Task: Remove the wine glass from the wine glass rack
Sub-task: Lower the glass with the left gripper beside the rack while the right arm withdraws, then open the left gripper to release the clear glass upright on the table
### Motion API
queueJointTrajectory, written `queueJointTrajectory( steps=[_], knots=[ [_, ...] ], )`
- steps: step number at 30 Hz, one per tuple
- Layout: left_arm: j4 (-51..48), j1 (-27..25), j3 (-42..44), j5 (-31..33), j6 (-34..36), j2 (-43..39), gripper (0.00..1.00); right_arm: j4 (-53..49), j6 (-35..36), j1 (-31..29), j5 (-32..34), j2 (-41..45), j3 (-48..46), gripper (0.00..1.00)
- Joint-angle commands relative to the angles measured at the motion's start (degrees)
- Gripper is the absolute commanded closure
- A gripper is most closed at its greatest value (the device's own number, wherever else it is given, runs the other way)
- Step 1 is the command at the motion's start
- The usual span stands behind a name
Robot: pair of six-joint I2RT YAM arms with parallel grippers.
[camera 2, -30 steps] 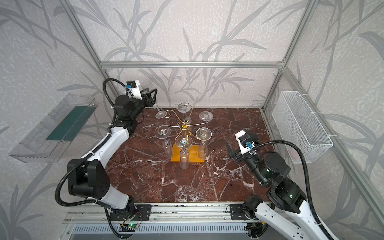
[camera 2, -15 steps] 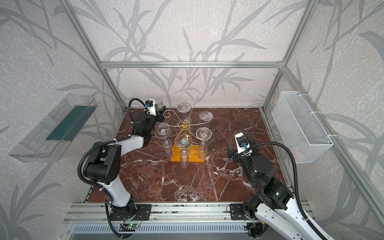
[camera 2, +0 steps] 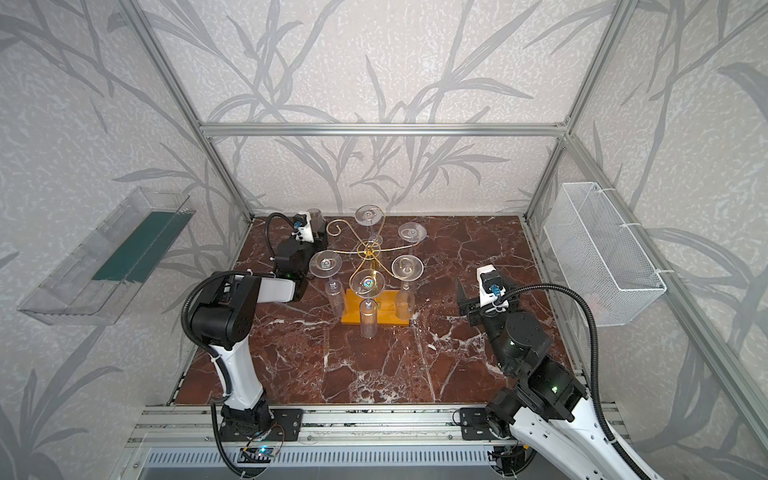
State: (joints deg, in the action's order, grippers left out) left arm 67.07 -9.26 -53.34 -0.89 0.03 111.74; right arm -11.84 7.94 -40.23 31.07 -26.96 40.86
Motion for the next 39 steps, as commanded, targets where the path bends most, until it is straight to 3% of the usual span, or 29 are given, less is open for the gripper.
queueJointTrajectory(
  steps=[1,23,25,31,39],
  knots=[
    [6.7,-0.1,0.3,1.2,1.0,1.4,0.61,0.6,-1.2,0.3,1.4,0.4,-0.6,0.14],
    [10.0,-1.4,-0.4,4.5,1.6,7.6,0.59,0.1,-3.4,1.5,1.2,0.9,-1.9,0.14],
    [10.1,-1.4,-0.2,4.7,1.8,7.5,0.55,-0.1,-3.6,1.6,1.2,1.1,-1.9,0.14],
    [10.5,-1.9,1.0,5.5,3.7,7.7,0.32,-0.5,-4.1,1.9,0.7,1.6,-1.9,0.14],
    [10.9,-2.2,2.5,7.2,4.4,7.1,0.19,-0.6,-4.2,2.2,0.8,2.9,-1.9,0.14]
  ],
)
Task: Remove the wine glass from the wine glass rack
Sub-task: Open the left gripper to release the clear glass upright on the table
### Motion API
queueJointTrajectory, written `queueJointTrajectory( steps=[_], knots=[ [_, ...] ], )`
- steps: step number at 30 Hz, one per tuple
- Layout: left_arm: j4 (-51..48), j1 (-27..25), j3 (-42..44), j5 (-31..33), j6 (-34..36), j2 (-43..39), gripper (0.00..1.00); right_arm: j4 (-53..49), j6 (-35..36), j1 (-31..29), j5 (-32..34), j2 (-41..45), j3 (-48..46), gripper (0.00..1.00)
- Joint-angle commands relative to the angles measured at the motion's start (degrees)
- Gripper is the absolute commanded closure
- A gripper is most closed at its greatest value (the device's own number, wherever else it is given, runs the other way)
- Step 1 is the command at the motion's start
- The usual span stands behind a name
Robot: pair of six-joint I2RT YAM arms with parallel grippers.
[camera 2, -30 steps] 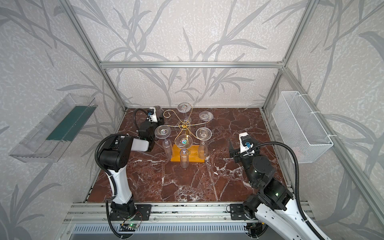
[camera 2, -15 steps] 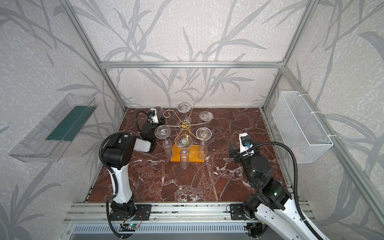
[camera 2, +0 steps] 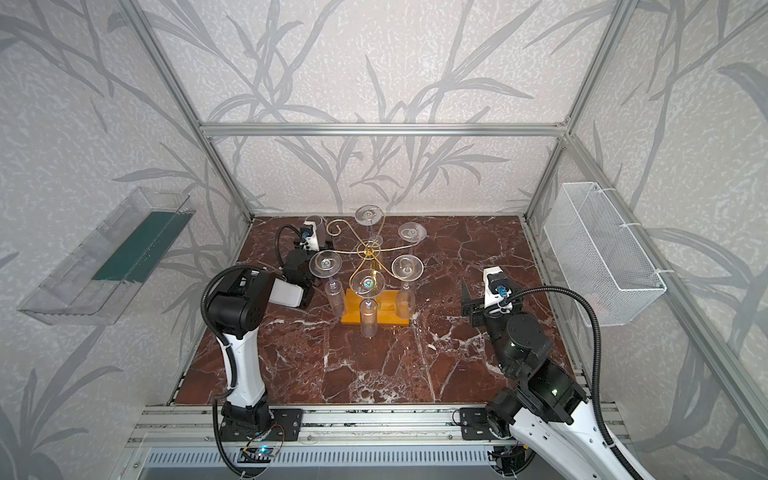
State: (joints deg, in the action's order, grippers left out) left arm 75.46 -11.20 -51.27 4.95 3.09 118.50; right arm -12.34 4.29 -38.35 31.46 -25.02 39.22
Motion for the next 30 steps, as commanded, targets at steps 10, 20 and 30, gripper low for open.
queueJointTrajectory(
  steps=[10,20,30],
  knots=[
    [2.4,-0.4,3.8,4.2,0.8,-5.0,0.01,-0.4,-0.6,0.3,-0.5,2.8,0.3,0.14],
    [-0.9,-0.6,9.7,5.2,-1.2,-15.9,0.01,-1.2,0.4,0.3,-3.9,2.7,2.9,0.14],
    [-11.5,-1.0,14.9,6.7,-5.8,-32.7,0.01,-3.6,1.3,0.4,-9.1,-1.0,10.2,0.14]
  ],
)
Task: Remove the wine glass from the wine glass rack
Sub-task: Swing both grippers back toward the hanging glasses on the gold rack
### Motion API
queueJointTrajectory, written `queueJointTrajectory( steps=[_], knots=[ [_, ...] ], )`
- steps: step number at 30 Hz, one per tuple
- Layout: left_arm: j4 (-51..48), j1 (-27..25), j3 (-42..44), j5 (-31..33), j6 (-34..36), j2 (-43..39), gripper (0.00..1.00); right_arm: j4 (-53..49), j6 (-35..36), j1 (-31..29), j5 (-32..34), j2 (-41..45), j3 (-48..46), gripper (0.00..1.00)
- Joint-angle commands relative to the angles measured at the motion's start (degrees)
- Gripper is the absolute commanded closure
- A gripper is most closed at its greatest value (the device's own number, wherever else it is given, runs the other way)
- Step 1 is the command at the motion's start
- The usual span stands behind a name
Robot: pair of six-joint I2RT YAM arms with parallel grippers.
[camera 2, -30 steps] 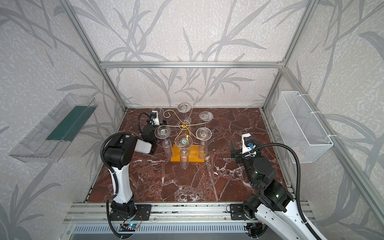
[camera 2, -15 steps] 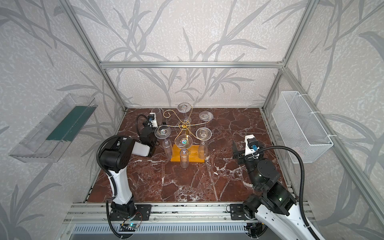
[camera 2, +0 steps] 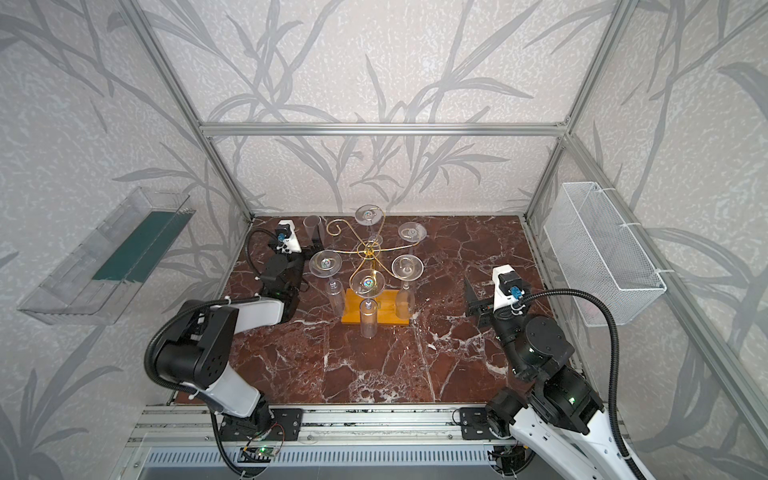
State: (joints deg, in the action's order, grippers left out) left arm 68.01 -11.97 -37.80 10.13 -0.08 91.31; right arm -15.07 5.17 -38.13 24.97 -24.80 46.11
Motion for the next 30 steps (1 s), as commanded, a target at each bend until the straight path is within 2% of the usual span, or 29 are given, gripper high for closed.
queueJointTrajectory(
  steps=[1,4,8,13,16,19,23,27,30],
  knots=[
    [-6.2,-0.3,2.0,1.7,-3.0,-8.2,0.01,-1.4,0.0,0.2,-3.3,-1.8,4.4,0.14],
    [-16.0,-0.3,2.2,2.8,-4.7,-17.0,0.01,-3.6,-1.7,0.2,-5.5,-3.1,7.1,0.14],
    [-35.1,-0.3,-0.7,5.1,-9.0,-28.9,0.01,-6.2,-4.8,0.2,-7.9,-4.3,9.6,0.14],
    [-58.1,-0.1,-5.5,4.0,-18.9,-41.8,0.01,-10.7,-9.9,0.2,-10.6,-5.9,12.4,0.14],
    [-69.2,-0.1,-8.4,-0.3,-25.0,-47.6,0.01,-11.4,-12.5,0.1,-12.9,-6.0,12.9,0.14],
    [-77.9,-0.1,-11.6,-7.7,-30.3,-51.6,0.01,-11.3,-14.8,0.1,-14.0,-5.9,12.3,0.15],
    [-87.8,-0.1,-16.3,-15.4,-37.1,-54.0,0.01,-11.4,-16.5,0.1,-15.9,-6.5,12.1,0.15],
    [-94.4,-0.1,-19.5,-23.6,-44.0,-55.1,0.06,-13.6,-16.0,0.2,-17.0,-8.8,14.1,0.15],
    [-92.6,-0.1,-17.8,-31.2,-52.6,-56.1,0.08,-14.4,-15.8,0.2,-18.0,-10.6,15.3,0.15]
  ],
)
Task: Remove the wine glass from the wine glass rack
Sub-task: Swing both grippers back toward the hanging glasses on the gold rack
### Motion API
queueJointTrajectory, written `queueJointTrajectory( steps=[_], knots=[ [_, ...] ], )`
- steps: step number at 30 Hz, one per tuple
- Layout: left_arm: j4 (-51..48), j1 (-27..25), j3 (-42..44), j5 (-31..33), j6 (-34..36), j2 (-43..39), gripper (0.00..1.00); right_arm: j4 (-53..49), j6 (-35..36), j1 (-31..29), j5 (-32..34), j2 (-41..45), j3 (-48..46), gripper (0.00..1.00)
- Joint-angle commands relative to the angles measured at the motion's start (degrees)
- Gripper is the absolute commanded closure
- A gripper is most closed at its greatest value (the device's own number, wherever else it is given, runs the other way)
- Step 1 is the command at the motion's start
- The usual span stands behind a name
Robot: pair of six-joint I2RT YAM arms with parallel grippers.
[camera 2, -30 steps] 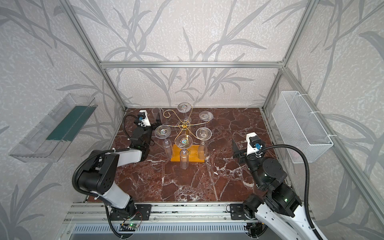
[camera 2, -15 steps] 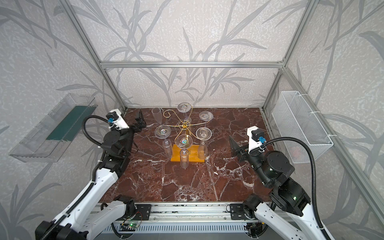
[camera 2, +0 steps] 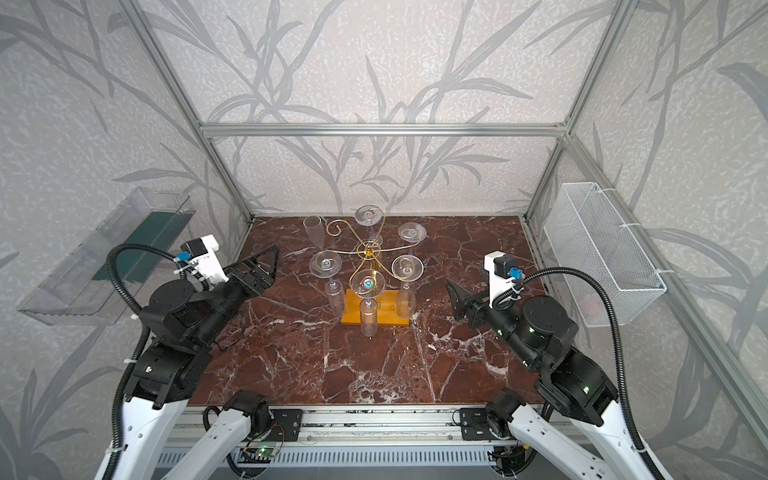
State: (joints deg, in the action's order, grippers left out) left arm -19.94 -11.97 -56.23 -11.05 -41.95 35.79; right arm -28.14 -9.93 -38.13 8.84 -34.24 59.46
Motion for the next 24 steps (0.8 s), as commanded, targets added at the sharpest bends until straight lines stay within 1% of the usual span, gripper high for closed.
queueJointTrajectory(
  steps=[1,3,4,7,10,12,17,20,24],
  knots=[
    [-2.5,-0.1,1.8,-13.3,-14.0,-1.0,0.1,-1.4,-0.7,0.2,-2.4,-1.8,2.2,0.15],
    [0.6,-0.2,4.0,-17.7,-20.0,-1.4,0.13,-1.0,-1.1,0.1,-3.0,-2.7,2.3,0.14],
    [0.7,-0.2,4.3,-18.7,-21.1,-1.8,0.13,-0.8,-1.4,0.1,-3.1,-3.2,2.2,0.15],
    [0.0,-0.2,4.9,-19.4,-22.1,-2.8,0.13,0.1,-2.1,0.1,-3.8,-4.1,1.8,0.15],
    [4.0,-0.3,6.4,-23.2,-26.4,-1.9,0.13,0.4,-2.6,0.1,-4.3,-5.0,1.7,0.15],
    [5.8,-0.4,7.0,-25.5,-28.9,-0.7,0.16,0.7,-2.7,0.1,-5.0,-5.5,1.8,0.14],
    [6.7,-1.0,7.0,-25.7,-29.5,0.1,0.2,1.1,-2.7,0.2,-6.4,-6.7,2.0,0.15],
    [8.4,-1.2,7.3,-27.2,-30.1,1.3,0.22,0.7,-2.6,0.2,-7.0,-7.3,2.4,0.14],
    [9.4,-1.7,6.6,-29.1,-30.1,3.8,0.3,0.7,-2.6,0.1,-7.5,-8.0,2.9,0.14]
  ],
)
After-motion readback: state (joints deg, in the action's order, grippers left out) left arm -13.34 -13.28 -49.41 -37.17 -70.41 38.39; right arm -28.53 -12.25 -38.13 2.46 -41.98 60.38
